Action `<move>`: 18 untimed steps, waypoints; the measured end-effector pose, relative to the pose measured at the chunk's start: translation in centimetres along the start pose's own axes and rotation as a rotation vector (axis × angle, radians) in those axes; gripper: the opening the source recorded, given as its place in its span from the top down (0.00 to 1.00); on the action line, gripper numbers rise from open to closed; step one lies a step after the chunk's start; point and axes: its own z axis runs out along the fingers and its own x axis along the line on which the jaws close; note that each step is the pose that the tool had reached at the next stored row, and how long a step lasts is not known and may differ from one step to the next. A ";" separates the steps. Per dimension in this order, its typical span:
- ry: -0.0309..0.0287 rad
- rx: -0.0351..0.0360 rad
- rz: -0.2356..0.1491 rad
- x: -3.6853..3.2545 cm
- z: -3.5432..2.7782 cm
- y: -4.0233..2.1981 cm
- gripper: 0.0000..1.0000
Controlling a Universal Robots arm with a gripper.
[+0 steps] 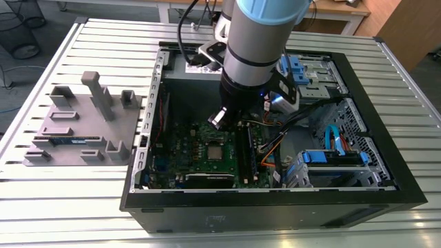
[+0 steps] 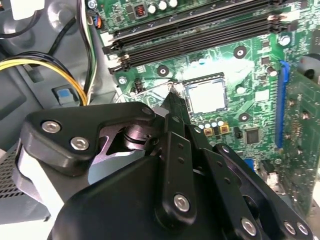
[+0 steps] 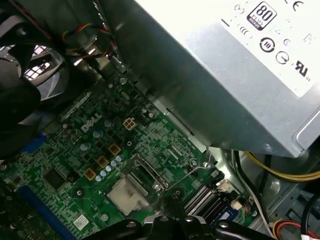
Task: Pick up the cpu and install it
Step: 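Close the cpu cover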
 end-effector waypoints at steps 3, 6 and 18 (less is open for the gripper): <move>0.0034 0.0034 -0.002 0.19 -0.02 -0.17 0.89; 0.0062 0.0059 -0.004 0.31 -0.03 -0.28 0.89; 0.0591 0.0601 -0.003 0.55 0.10 -0.08 0.89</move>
